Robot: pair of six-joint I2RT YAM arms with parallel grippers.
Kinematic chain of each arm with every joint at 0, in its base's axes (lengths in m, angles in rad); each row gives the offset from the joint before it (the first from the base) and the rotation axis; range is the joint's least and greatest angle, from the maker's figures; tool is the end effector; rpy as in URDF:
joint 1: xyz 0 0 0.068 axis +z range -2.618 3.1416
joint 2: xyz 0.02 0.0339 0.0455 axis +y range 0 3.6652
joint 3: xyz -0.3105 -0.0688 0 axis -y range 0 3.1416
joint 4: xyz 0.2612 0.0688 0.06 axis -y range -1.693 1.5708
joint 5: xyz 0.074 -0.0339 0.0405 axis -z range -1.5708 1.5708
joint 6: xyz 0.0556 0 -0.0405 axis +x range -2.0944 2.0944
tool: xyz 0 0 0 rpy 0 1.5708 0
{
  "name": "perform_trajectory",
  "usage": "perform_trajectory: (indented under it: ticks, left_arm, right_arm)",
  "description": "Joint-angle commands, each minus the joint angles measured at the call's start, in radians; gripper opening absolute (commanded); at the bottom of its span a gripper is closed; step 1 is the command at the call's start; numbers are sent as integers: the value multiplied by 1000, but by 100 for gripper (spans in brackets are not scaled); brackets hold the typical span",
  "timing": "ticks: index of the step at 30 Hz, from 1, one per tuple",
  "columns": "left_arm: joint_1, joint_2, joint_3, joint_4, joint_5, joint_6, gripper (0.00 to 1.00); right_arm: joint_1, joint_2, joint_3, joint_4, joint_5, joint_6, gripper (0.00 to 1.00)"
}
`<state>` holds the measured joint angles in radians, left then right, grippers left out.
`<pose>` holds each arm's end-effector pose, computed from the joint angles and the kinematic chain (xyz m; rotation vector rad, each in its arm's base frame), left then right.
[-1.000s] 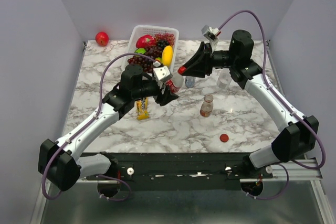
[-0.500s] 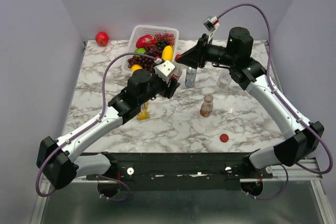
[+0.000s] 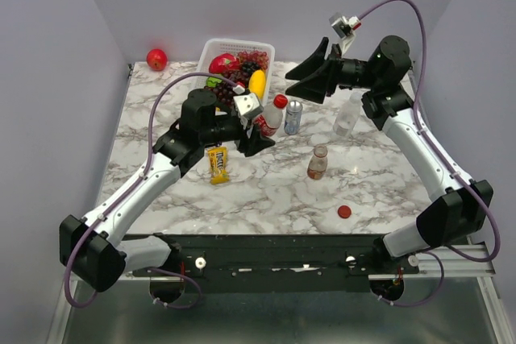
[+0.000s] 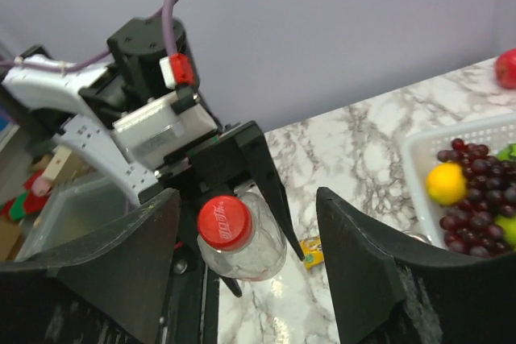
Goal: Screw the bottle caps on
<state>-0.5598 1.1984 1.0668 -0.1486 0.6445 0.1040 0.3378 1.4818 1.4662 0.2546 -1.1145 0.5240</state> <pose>0.2260 -0.1811 0.3952 1.0333 1.5835 -0.9084 0.3139 0.1632 0.5020 -0.8953 1.3741 1.4106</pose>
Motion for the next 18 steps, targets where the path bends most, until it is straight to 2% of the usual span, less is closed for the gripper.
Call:
perform_trajectory:
  ticks: [1,11,18]
  left_arm:
    - [4,15,33,-6,179,-27,0]
    - [5,30,33,58,185,-72,0]
    - [5,35,28,84,185,-82,0]
  right_arm:
    - [21,9,-49,149,-171,57,77]
    - [33,-8,-89,135,-177,53,75]
    - [44,-11,-107,126,-173,53,67]
